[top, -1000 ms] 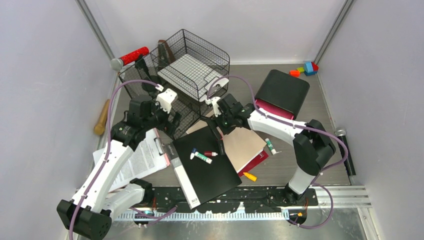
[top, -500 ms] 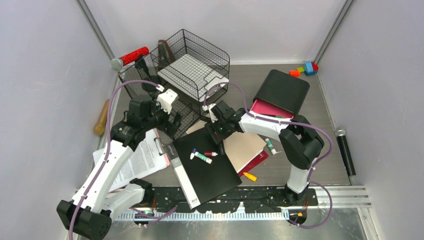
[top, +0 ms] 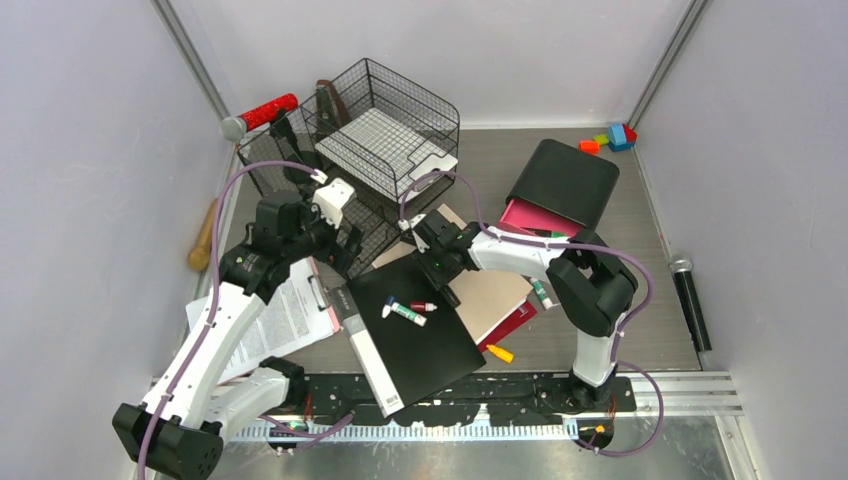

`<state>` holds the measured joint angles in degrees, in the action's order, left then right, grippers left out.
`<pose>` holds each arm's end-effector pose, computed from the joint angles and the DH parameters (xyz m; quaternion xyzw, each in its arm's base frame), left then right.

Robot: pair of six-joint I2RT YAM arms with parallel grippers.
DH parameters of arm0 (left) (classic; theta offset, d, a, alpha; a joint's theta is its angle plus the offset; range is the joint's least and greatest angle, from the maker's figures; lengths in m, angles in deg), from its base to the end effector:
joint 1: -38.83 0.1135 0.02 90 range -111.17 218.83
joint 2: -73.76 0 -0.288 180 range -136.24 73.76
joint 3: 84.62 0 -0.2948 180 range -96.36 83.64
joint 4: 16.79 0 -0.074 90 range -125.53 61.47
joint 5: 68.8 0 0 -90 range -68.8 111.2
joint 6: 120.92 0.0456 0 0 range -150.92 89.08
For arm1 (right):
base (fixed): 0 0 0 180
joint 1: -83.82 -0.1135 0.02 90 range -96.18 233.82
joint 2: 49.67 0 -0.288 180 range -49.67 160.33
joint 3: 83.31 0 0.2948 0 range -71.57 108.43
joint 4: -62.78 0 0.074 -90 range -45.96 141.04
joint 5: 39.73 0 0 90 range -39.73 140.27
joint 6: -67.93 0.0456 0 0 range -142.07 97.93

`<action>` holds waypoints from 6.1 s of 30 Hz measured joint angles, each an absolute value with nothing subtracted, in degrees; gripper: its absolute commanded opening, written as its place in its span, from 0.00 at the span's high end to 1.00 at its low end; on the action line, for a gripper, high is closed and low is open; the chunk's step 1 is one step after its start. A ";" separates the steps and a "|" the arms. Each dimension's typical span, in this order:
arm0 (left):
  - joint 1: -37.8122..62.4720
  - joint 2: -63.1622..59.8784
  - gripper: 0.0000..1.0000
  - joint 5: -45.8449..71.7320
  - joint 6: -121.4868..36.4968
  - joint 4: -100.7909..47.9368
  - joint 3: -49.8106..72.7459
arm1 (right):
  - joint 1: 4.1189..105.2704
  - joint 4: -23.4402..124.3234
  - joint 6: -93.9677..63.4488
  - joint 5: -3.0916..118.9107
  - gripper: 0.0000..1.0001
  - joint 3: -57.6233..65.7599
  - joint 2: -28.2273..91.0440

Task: Organize the desk
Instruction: Pick up the stationery from the center of the board, then place the stationery in the drawer, then pick up the stationery from the center of the board.

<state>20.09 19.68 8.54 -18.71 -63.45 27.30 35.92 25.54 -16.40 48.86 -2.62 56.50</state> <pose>0.2211 -0.0856 0.3541 0.2837 0.8263 -0.1237 0.4706 0.2832 0.3117 0.1570 -0.3473 0.9075 0.0956 0.2159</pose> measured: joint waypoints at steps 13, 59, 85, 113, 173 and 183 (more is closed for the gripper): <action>20.09 19.70 0.01 7.75 -18.64 -63.45 27.30 | 35.94 18.09 -26.76 45.78 0.95 1.27 50.33; 20.09 19.79 0.01 5.54 -18.45 -63.45 27.30 | 61.56 -1.30 -56.55 43.83 0.78 12.68 34.14; 20.09 19.81 0.01 5.04 -18.36 -63.45 27.30 | 62.59 -2.65 -54.26 47.26 0.30 10.65 32.21; 20.09 20.20 0.01 6.59 -18.29 -63.43 27.30 | 41.21 3.05 -48.36 56.81 0.30 2.23 35.34; 20.09 20.38 0.01 9.61 -18.21 -62.59 27.63 | 40.80 19.53 -43.88 46.72 0.87 10.19 54.33; 20.09 20.38 0.01 9.19 -18.21 -62.59 27.65 | 41.23 13.45 -48.07 41.10 0.92 4.33 33.11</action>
<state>20.09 20.38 9.19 -18.21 -62.59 27.65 41.23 13.45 -48.07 41.10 4.33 33.11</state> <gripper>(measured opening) 0.989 0.366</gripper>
